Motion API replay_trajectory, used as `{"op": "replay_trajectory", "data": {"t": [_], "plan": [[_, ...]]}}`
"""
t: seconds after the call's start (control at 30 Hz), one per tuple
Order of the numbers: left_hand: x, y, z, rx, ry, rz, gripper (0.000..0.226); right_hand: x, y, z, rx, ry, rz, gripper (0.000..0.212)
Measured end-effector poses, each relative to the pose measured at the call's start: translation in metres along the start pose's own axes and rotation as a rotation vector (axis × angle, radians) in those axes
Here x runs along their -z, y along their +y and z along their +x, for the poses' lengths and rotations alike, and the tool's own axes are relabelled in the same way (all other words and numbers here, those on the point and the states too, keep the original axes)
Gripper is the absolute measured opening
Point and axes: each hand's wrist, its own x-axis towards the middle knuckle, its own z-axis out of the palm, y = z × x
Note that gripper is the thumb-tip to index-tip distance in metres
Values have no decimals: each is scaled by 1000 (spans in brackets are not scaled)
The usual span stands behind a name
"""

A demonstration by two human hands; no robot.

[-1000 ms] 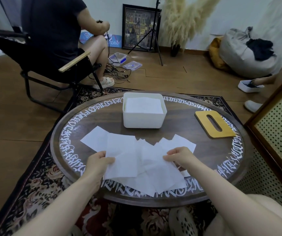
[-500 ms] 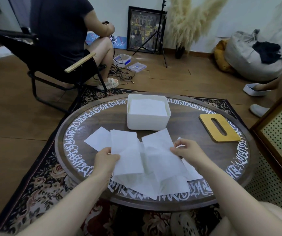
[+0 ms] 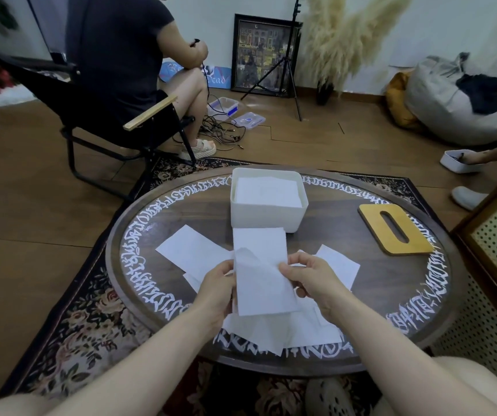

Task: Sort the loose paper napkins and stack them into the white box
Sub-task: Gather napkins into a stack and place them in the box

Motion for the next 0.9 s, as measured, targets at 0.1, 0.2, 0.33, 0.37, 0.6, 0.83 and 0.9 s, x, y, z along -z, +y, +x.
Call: {"op": "replay_trajectory", "data": {"t": [0.1,0.2,0.33,0.37,0.6,0.83,0.9], "plan": [[-1,1,-1,-11,-18,-12,21,-3,-1,-1,6,51,4,8],[0,1,-1,-21,-37,-48,20,-2,-2,-1,12,85,46,15],[1,1,-1,-37,-52,-96,17,0,-2,-2,23,103,46,20],[2,1,-1,-40,-53,-97,17,0,-2,-2,24,101,46,19],[1,2,-1,-25,-80,-118,20,-3,-1,-4,17,73,9,15],[1,3,-3,-8,-105,-124,26,-4,-4,-6,46,69,-37,9],[1,4,-3,-13,-102,-118,28,-5,-4,-7,46,69,-48,9]]}}
